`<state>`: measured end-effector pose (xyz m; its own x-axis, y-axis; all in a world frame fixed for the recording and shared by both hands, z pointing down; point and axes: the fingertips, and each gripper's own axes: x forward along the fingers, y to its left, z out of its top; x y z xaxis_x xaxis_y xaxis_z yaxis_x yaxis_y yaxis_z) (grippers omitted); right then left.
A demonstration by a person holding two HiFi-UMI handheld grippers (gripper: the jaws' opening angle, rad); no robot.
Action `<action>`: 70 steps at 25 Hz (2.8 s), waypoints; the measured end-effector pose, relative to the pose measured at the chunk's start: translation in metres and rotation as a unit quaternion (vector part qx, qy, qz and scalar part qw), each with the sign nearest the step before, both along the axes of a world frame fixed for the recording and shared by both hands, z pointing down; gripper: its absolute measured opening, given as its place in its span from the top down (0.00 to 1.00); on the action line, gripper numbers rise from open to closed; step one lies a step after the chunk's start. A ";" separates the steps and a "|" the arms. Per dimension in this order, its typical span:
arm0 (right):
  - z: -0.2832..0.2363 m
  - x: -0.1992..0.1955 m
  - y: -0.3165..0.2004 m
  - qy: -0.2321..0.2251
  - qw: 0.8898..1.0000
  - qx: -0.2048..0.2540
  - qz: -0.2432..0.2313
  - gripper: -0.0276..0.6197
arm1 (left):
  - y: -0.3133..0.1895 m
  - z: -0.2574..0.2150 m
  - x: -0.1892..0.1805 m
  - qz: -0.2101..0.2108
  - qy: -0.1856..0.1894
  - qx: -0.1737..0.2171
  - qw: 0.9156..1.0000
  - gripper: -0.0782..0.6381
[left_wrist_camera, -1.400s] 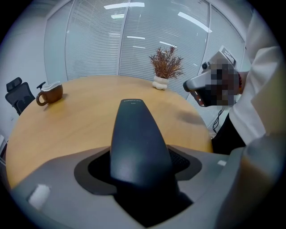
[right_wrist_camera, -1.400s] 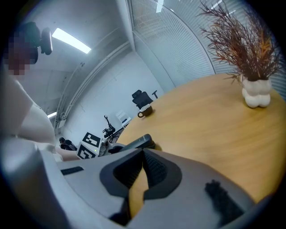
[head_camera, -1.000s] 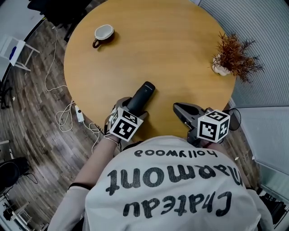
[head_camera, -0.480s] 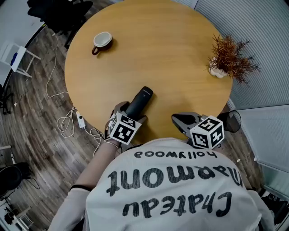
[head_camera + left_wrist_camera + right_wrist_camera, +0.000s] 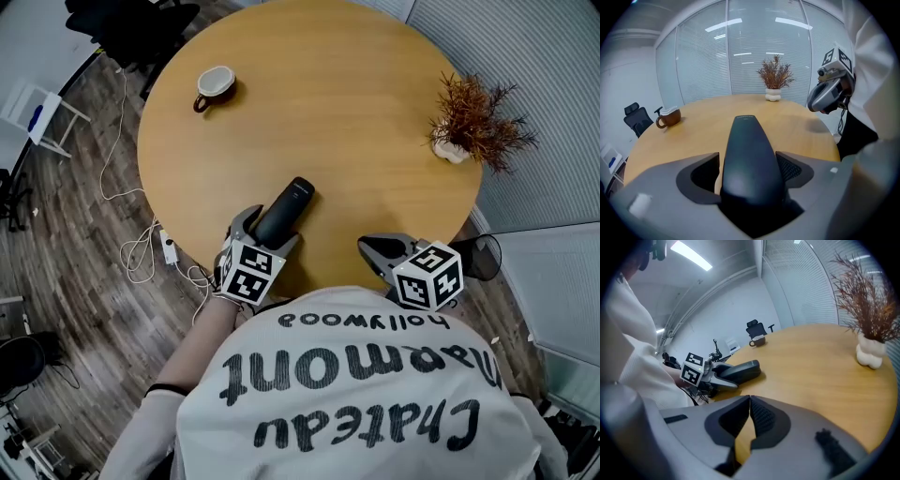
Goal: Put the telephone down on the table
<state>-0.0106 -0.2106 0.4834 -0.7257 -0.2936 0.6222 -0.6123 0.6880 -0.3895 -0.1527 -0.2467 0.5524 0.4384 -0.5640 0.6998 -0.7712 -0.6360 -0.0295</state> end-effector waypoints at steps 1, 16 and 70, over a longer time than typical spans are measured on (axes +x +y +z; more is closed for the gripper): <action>0.000 0.003 0.002 -0.003 1.000 0.001 0.004 0.93 | 0.000 -0.001 -0.001 -0.002 -0.001 0.006 1.000 0.36; -0.026 0.094 0.021 -0.051 0.995 0.014 0.080 0.93 | 0.009 -0.069 -0.005 -0.110 0.055 0.085 0.989 0.45; -0.062 0.170 0.109 -0.101 0.987 0.110 -0.051 0.93 | 0.304 -0.142 0.109 -0.395 0.183 0.106 0.894 0.88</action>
